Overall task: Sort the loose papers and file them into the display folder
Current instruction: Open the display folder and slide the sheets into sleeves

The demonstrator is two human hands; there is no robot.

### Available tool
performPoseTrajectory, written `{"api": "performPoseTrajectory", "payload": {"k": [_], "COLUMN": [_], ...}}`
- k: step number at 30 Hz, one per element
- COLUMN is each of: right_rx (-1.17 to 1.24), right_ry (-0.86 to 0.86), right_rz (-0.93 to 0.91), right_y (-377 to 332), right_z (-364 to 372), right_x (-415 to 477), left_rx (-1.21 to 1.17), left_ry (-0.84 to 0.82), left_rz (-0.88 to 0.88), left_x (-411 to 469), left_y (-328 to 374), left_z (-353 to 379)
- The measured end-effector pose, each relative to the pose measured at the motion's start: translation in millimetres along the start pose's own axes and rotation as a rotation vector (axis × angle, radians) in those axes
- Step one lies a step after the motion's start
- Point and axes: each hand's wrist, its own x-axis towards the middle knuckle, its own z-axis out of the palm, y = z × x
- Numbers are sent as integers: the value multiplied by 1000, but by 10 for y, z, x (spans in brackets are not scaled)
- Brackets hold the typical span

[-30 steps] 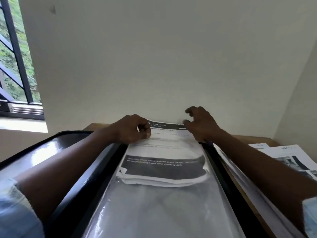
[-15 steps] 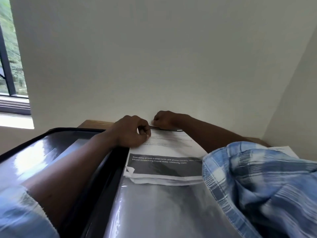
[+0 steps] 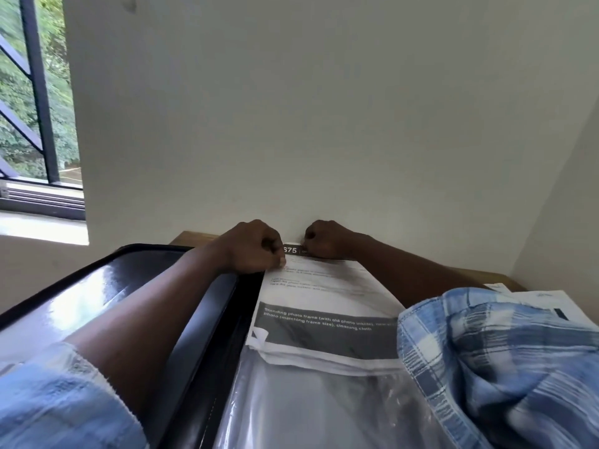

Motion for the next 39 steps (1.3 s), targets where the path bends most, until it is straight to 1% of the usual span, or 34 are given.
{"api": "performPoseTrajectory", "payload": {"k": [3, 6, 9, 11, 14, 16, 18, 20, 21, 22, 23, 25, 30, 32, 35, 37, 39], "right_rx": [93, 165, 170, 180, 199, 240, 208, 18, -19, 13, 82, 115, 77, 65, 201, 294, 276], "right_ry": [56, 125, 210, 171, -2, -65, -42, 89, 125, 104, 42, -43, -78, -73, -10, 35, 56], "right_rz": [-58, -149, -199, -202, -172, -144, -152, -186, -210, -237, -245, -205, -94, -88, -70, -81, -129], "right_y": [55, 92, 108, 96, 83, 122, 139, 117, 93, 70, 55, 55, 196, 232, 258, 255, 244], "right_z": [-31, -98, -220, -255, -183, -103, -54, -15, -5, -17, -35, -95, -103, -77, -116, -175, -240], "right_x": [11, 30, 41, 44, 29, -16, -94, -201, -255, -311, -344, -388, -300, -244, -192, -204, -250], "left_rx": [-5, 16, 47, 59, 61, 49, 42, 43, 45, 46, 47, 38, 16, 16, 16, -2, -81], "left_ry": [66, 87, 110, 131, 123, 113, 121, 128, 127, 128, 132, 143, 125, 127, 106, 62, -11], "left_rz": [36, 55, 63, 70, 62, 51, 52, 54, 54, 56, 58, 59, 58, 57, 45, 44, 70], "left_x": [22, 43, 52, 56, 59, 52, 42, 33, 29, 30, 28, 16, 13, 15, 21, 39, 52], "left_y": [-16, -5, 16, 19, -4, -13, -7, 5, 9, 12, 13, 15, 21, 7, 17, 84, 255], "left_z": [40, 71, 86, 84, 79, 78, 76, 74, 79, 81, 84, 86, 73, 77, 79, 103, 144]}}
